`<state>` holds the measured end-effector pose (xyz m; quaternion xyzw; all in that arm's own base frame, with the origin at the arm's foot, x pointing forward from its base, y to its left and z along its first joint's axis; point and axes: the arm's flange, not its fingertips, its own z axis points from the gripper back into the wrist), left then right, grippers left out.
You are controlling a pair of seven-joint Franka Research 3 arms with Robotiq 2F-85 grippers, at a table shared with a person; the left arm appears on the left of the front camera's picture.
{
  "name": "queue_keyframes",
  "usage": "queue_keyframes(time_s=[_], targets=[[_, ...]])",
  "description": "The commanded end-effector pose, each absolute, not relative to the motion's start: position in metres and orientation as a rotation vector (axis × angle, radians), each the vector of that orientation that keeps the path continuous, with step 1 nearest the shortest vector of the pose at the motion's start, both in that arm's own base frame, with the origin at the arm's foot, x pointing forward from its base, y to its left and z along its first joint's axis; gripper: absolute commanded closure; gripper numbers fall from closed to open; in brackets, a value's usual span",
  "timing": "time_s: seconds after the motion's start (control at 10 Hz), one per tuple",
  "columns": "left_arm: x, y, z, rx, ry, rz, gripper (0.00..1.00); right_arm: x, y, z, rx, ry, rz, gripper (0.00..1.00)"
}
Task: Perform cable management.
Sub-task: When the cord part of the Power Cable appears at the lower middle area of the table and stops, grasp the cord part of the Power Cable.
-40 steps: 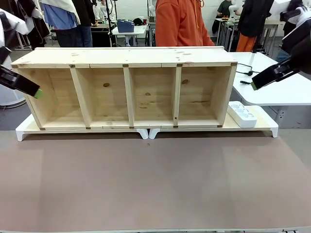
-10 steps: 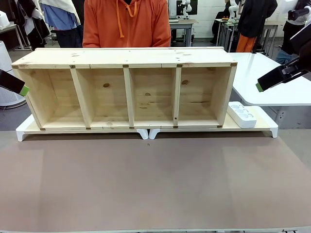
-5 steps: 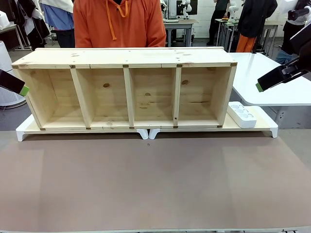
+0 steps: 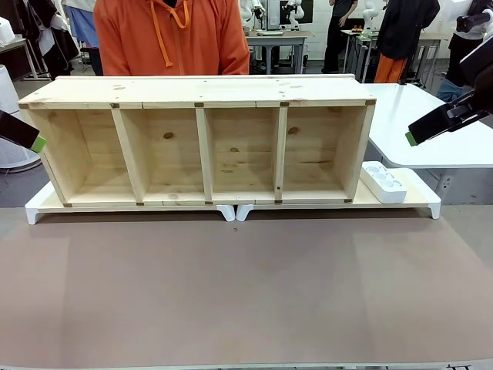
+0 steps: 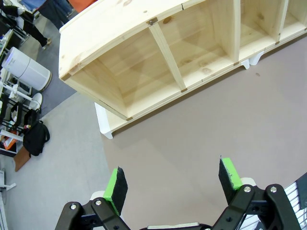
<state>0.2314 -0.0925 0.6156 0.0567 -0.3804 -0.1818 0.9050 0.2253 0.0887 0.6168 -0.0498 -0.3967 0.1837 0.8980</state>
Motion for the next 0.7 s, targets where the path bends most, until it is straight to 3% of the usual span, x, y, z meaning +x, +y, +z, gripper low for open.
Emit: queue_keyframes(time_s=[0.0,0.6], targets=[[0.2338,-0.0935,0.6157,0.121,-0.793,-0.381,0.00,0.2255,0.0881,0.6174,-0.104,-0.825,0.377,0.00],[0.2338,-0.0935,0.6157,0.121,-0.793,-0.381,0.00,0.2255,0.0881,0.6174,-0.104,-0.825,0.377,0.00]])
